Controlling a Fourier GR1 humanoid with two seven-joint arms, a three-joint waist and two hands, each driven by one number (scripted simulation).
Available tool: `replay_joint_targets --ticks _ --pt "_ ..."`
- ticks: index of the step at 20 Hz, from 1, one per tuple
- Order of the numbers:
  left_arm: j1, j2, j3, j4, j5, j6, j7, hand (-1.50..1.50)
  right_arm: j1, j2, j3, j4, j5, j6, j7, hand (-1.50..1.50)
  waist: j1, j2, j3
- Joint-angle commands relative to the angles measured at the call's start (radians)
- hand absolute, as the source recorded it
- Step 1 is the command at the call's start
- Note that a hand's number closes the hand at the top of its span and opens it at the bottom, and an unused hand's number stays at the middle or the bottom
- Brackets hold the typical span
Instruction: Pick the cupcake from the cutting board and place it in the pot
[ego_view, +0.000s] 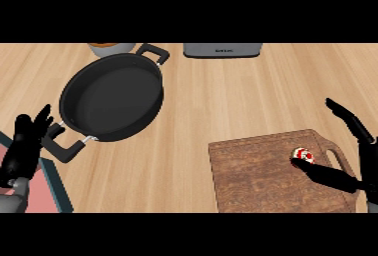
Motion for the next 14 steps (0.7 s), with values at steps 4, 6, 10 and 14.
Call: replay_joint_targets --ticks 4,6,10,14 --pt "0.008 -0.013 0.002 0.016 -0.029 0.015 -0.016 0.0 0.025 -0.252 -0.023 -0.172 0.095 0.222 0.363 -1.5 -0.002 0.001 -0.003" --pt "0.006 0.003 0.01 0.01 -0.031 0.012 0.016 0.0 -0.002 -0.312 -0.03 -0.25 0.054 0.331 0.485 -1.5 0.002 0.0 -0.003" --pt "0.015 -0.025 -0.006 -0.011 -0.023 0.002 0.014 0.0 -0.045 -0.383 0.032 -0.286 -0.005 0.521 0.637 -1.5 0.018 0.003 -0.003" --pt "-0.033 -0.025 -0.014 -0.049 -0.027 -0.002 0.09 0.0 -0.126 -0.394 0.048 -0.326 -0.182 0.683 0.833 -1.5 0.025 0.004 -0.002"
